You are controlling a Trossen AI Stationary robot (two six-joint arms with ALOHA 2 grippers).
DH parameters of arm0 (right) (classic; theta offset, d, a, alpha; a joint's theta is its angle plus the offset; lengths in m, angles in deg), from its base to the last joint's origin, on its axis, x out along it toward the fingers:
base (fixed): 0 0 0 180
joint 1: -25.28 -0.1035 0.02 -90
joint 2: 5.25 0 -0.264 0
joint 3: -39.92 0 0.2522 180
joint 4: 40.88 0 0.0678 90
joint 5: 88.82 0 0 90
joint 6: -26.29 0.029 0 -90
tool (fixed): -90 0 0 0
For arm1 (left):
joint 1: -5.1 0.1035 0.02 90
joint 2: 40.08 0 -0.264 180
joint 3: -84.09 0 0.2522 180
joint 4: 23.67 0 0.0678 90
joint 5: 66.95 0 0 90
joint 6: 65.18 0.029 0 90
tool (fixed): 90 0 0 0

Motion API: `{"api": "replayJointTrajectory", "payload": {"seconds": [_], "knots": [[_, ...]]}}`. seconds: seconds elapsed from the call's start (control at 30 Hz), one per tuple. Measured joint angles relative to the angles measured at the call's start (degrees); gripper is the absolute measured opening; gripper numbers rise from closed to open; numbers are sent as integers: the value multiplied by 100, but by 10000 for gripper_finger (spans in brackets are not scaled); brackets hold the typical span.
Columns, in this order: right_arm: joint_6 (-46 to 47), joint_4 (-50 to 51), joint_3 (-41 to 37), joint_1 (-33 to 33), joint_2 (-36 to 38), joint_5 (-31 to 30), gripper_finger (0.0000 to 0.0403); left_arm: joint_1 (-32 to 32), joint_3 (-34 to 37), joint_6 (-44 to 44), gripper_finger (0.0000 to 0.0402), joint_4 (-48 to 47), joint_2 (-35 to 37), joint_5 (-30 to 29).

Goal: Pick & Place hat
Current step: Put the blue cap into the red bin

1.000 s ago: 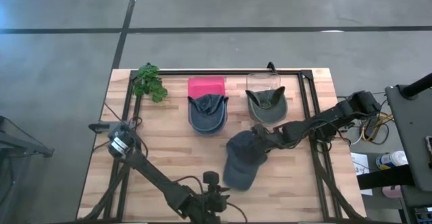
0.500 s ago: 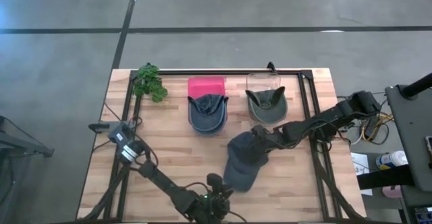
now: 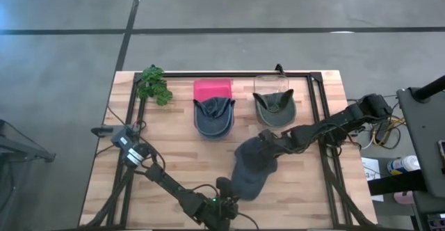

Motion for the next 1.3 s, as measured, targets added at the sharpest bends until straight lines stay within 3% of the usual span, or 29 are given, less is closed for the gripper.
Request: {"api": "replayJointTrajectory", "payload": {"seconds": [0.27, 0.47, 0.73, 0.8, 0.97, 1.3], "knots": [[-21, 40, -89, 0, 0, 84, 88, -103, -119, 152, 110, -2, 9, 281], [-22, 28, -101, -2, 0, 110, 89, -79, -111, 142, 110, -4, 24, -81], [52, -178, -103, -45, 0, 448, 80, 105, -92, 303, 110, 0, -62, 68], [131, -187, -103, -114, -2, 474, 81, 126, -92, 305, 110, -2, -70, -27], [247, -188, -103, -273, -2, 614, 84, 155, -92, 256, 110, -2, -70, -933], [419, -1058, -103, -328, -7, 718, 80, 352, -90, 275, 110, 637, -74, -710]]}}
